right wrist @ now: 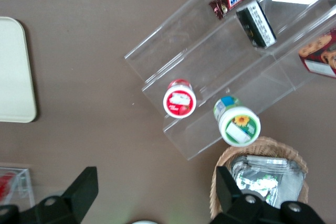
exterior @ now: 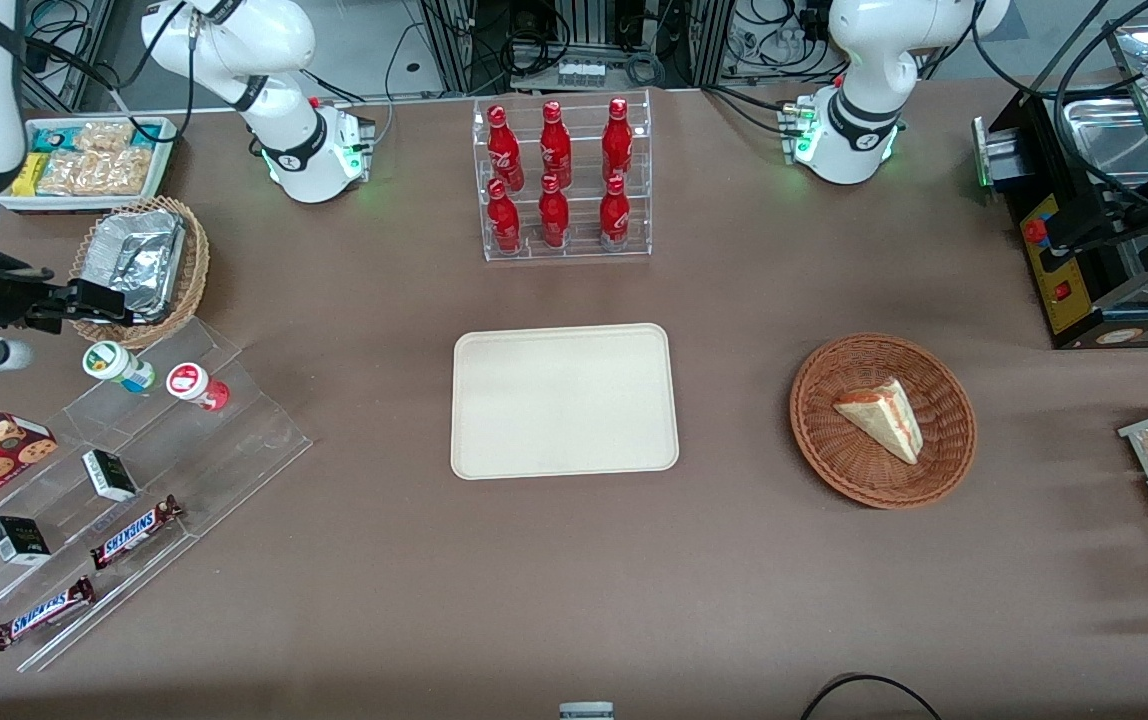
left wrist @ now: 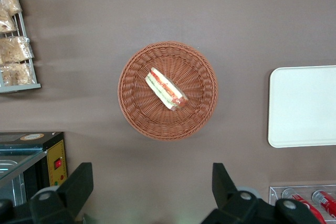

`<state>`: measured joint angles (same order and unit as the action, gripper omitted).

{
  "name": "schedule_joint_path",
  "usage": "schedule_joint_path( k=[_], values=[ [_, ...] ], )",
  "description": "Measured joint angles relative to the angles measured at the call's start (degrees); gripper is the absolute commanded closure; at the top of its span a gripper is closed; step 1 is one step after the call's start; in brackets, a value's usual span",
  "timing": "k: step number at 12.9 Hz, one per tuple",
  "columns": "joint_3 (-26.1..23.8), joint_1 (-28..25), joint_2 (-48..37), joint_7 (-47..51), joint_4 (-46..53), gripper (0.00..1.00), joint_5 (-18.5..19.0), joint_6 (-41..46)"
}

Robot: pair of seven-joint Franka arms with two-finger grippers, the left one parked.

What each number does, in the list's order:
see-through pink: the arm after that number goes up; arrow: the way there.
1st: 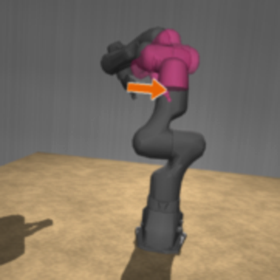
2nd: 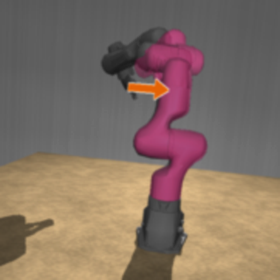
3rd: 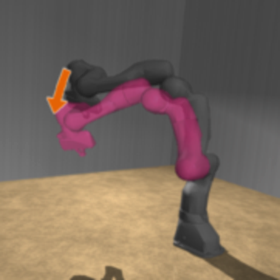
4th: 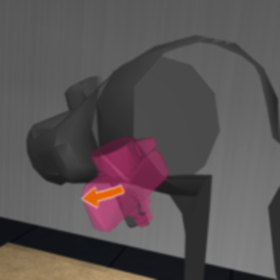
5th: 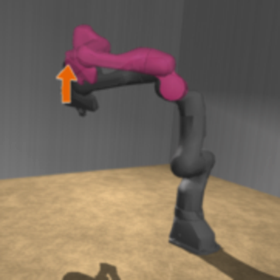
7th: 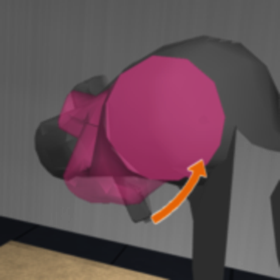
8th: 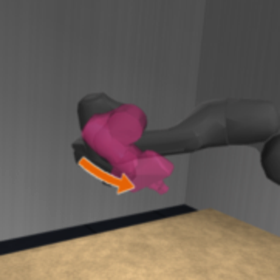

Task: Place green gum on tray
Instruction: 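Move the right gripper down toward the green-labelled gum tub on the stand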

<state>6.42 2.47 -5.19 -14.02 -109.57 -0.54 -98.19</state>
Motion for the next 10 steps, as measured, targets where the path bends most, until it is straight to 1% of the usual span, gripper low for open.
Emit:
schedule_joint_path(
  k=[2, 4, 6, 8, 10],
  values=[
    [1.6, 0.1, -4.6, -8.7, -8.1, 0.00, 2.0, -7.2],
    [4.0, 0.2, -6.4, -20.1, -12.9, 0.00, 2.3, -13.9],
    [6.8, 0.3, -6.4, -29.5, -16.9, 0.00, 2.3, -21.0],
    [8.2, 0.3, -6.0, -33.9, -20.1, 0.00, 2.3, -25.8],
    [8.6, 0.3, -5.0, -34.9, -21.2, 0.00, 2.3, -27.8]
  ],
)
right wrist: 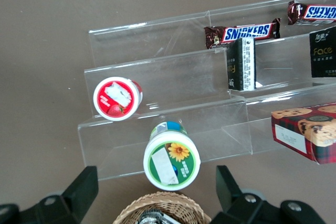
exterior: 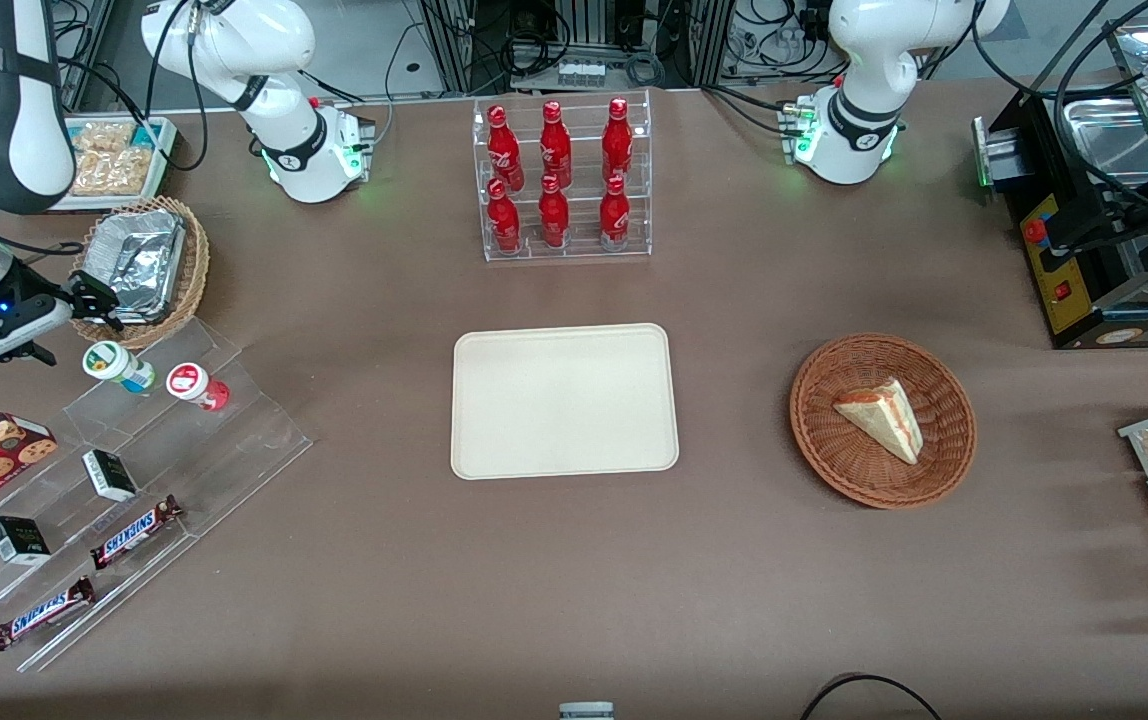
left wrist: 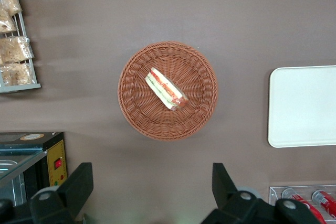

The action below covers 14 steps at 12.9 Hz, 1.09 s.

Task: Place green gum on tray
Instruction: 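Move the right gripper down toward the green-labelled gum tub on the stand, then close the right gripper on the green-labelled gum tub and lift it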

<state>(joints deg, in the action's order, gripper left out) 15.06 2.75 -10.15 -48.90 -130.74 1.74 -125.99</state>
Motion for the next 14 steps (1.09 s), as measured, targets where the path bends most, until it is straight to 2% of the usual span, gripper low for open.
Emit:
schedule_joint_path(
  k=[14],
  values=[
    [0.4, 0.0, 5.9, -2.0, -0.1, 0.01, 0.0, -4.8]
  ],
)
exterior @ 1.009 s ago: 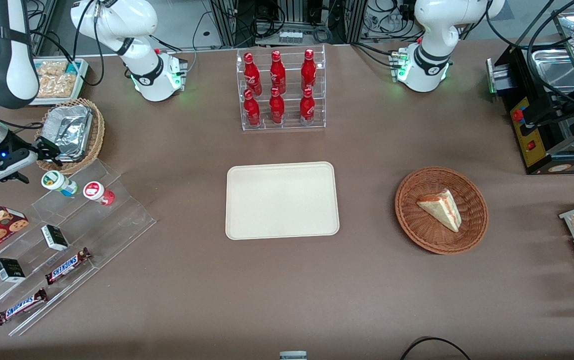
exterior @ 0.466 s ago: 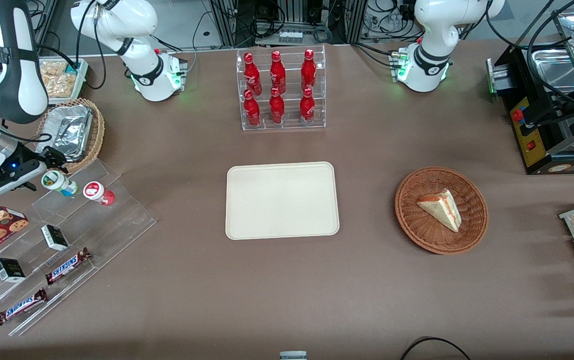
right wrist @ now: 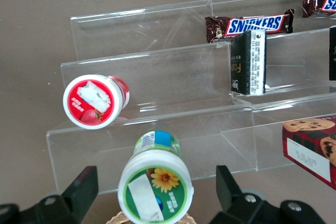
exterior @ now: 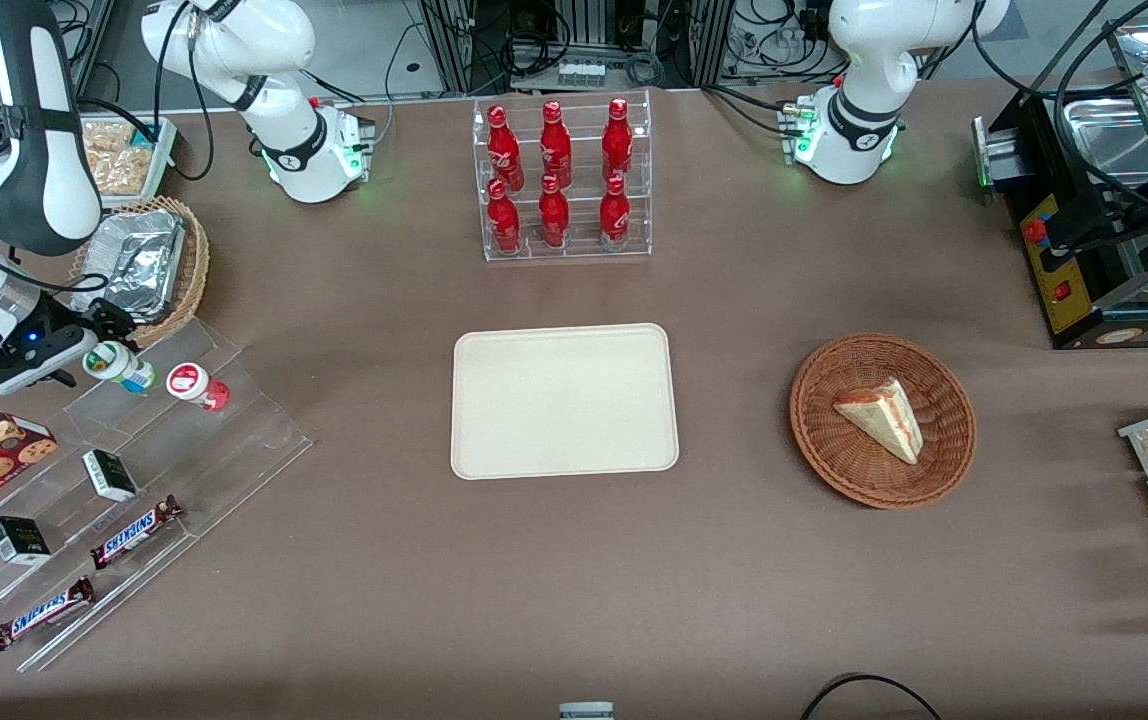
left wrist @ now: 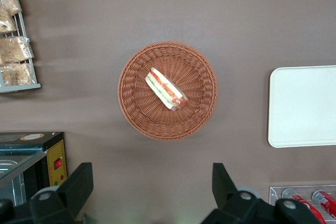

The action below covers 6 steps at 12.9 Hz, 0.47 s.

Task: Place green gum on tray
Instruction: 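Close the right gripper on the green-labelled gum tub and lift it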

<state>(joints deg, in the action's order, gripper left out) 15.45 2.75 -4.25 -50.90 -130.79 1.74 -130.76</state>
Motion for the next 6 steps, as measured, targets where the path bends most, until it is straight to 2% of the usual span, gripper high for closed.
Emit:
schedule_joint_path(
  k=[1, 2, 3, 5, 6],
  values=[
    [0.0, 0.0, 0.0, -0.1, 0.0, 0.08, 0.0, 0.0],
    [0.0, 0.0, 0.0, -0.1, 0.0, 0.21, 0.0, 0.0],
    [0.1, 0.0, 0.1, -0.2, 0.0, 0.41, 0.0, 0.0],
    [0.1, 0.0, 0.1, -0.7, 0.0, 0.94, 0.0, 0.0],
    [0.0, 0.0, 0.1, -1.0, 0.0, 1.00, 0.0, 0.0]
  ],
)
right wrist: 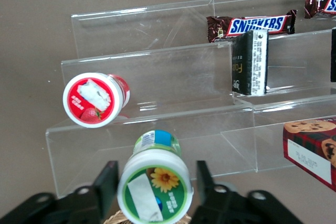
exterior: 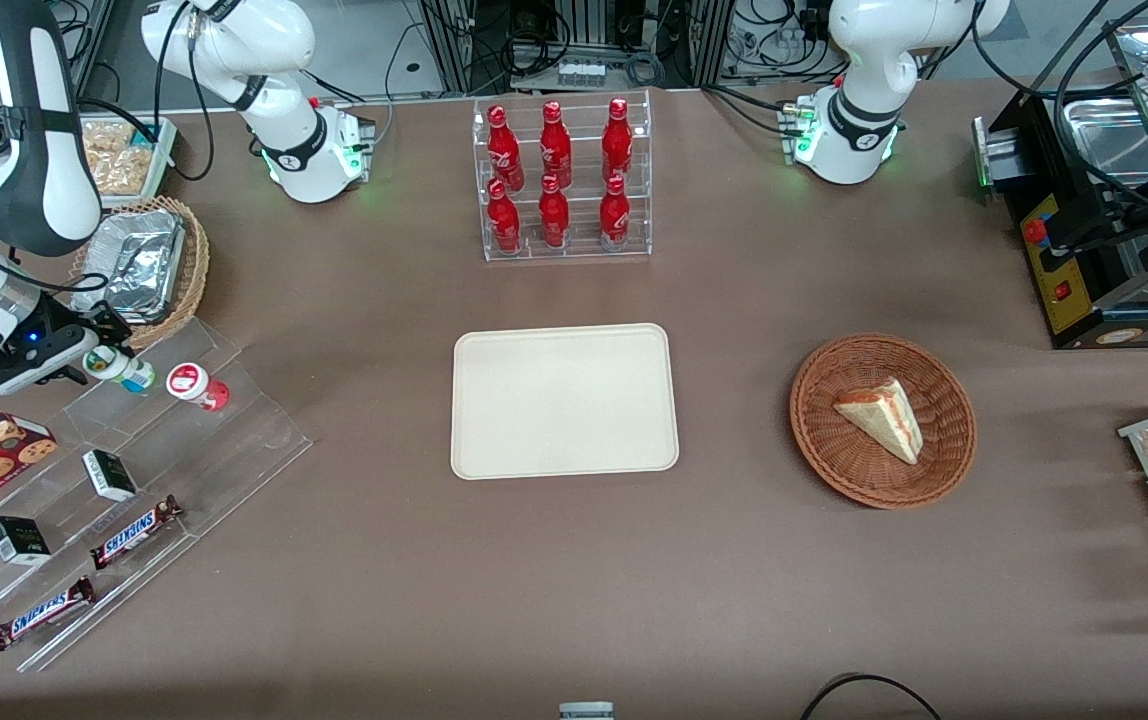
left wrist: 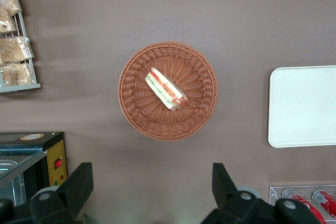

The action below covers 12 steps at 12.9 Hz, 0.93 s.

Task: Place green gum on tray
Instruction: 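Close the right gripper on the green-labelled gum tub and lift it, then carry the held gum tub over the cream tray with the right gripper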

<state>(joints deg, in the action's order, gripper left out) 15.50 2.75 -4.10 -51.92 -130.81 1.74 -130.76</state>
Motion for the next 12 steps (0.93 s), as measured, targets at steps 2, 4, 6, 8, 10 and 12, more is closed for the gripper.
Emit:
schedule_joint_path(
  k=[2, 4, 6, 8, 10, 12],
  values=[
    [0.0, 0.0, 0.0, -0.1, 0.0, 1.00, 0.0, 0.0],
    [0.0, 0.0, 0.0, -0.2, 0.0, 1.00, 0.0, 0.0],
    [-0.1, -0.2, -0.1, -0.3, 0.1, 1.00, 0.0, 0.1],
    [-0.4, -0.7, -0.5, -0.3, 1.2, 1.00, 0.0, 2.4],
    [-0.5, -2.1, -1.4, -0.3, 4.7, 1.00, 0.0, 8.3],
    [-0.7, -5.3, -2.7, 1.0, 8.9, 1.00, 0.0, 14.1]
  ],
)
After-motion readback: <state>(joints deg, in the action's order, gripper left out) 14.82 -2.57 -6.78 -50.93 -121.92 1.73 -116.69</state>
